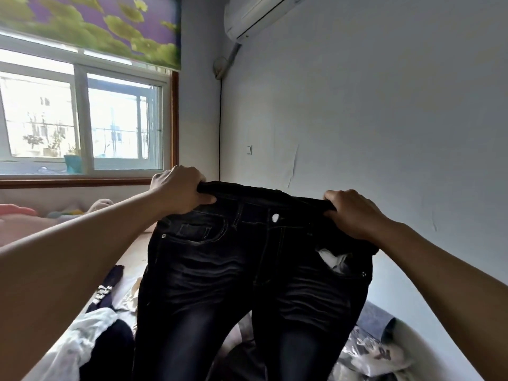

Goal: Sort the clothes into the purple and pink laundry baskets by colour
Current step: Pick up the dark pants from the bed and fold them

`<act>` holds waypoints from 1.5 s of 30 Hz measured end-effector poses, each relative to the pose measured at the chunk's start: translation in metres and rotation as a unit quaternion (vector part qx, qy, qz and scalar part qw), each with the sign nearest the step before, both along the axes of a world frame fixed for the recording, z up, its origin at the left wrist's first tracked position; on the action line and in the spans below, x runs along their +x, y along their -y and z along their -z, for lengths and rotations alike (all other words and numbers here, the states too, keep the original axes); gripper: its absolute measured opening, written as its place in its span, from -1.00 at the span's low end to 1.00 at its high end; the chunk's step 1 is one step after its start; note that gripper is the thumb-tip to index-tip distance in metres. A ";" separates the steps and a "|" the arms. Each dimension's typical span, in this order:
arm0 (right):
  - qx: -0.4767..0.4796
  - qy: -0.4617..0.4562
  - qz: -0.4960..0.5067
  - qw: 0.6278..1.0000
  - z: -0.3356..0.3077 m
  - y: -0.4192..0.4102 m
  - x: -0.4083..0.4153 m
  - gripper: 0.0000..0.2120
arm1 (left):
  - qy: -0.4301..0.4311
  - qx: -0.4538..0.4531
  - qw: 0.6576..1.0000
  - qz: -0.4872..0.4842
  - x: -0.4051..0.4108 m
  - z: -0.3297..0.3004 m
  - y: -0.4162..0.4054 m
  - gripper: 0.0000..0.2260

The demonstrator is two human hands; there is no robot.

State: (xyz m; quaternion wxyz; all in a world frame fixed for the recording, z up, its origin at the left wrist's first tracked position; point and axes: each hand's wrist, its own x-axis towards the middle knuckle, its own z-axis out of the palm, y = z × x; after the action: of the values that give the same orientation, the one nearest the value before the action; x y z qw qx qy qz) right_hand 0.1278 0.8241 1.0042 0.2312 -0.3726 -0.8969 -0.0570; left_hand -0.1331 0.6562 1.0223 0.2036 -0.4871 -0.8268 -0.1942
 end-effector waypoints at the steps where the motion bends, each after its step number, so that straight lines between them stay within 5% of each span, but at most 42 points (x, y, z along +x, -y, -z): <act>1: -0.020 0.001 0.010 1.000 0.001 -0.001 -0.004 -0.88 | 0.004 0.004 1.000 -0.020 0.001 0.002 -0.002 -0.69; 8: -0.160 -0.048 0.059 0.984 0.012 0.008 -0.042 -0.72 | 0.158 0.020 0.984 -0.074 0.013 0.024 -0.023 -0.66; 15: -0.333 -0.220 0.013 0.917 0.007 0.038 -0.085 -0.94 | 0.386 0.080 0.916 0.080 0.041 0.028 -0.038 -0.73; 20: -0.407 -0.317 -0.002 0.857 -0.002 0.056 -0.094 -0.85 | 0.461 0.093 0.863 0.186 0.063 0.016 -0.024 -0.61; 23: -0.476 -0.410 -0.020 0.778 -0.004 0.056 -0.092 -0.82 | 0.432 0.019 0.856 0.283 0.065 0.015 -0.010 -0.29; 26: -0.512 -0.476 -0.050 0.713 -0.007 0.059 -0.091 -0.76 | 0.289 0.000 0.917 0.275 0.071 0.027 -0.014 -0.14; 28: -0.508 -0.506 -0.066 0.693 -0.008 0.064 -0.090 -0.75 | 0.233 0.097 0.942 0.222 0.073 0.031 -0.021 -0.27; 30: -0.512 -0.528 -0.115 0.668 -0.005 0.065 -0.089 -0.76 | 0.352 0.212 0.897 0.164 0.065 0.026 -0.024 -0.39; 32: -0.494 -0.534 -0.137 0.672 0.004 0.061 -0.083 -0.75 | 0.443 0.269 0.843 0.145 0.052 0.020 -0.025 -0.48; 36: -0.450 -0.424 -0.089 0.781 0.033 0.037 -0.065 -0.36 | 0.473 0.277 0.813 0.194 0.041 0.003 -0.016 -0.64; 38: -0.495 -0.386 -0.150 0.764 0.048 0.031 -0.059 -0.15 | 0.500 0.273 0.788 0.233 0.036 -0.006 -0.011 -0.68; 41: -0.522 -0.412 -0.247 0.705 0.054 0.027 -0.058 -0.48 | 0.520 0.279 0.760 0.272 0.030 -0.014 -0.006 -0.66; 45: -0.469 -0.529 -0.205 0.677 0.041 0.031 -0.071 -0.76 | 0.530 0.347 0.728 0.262 0.029 -0.012 -0.004 -0.53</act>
State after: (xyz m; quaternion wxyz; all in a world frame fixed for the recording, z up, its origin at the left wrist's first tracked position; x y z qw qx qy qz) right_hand 0.0571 0.7935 0.9632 0.4679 -0.2070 -0.5880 0.6264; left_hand -0.1042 0.6603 1.0346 -0.1722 -0.3972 -0.5145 -0.7402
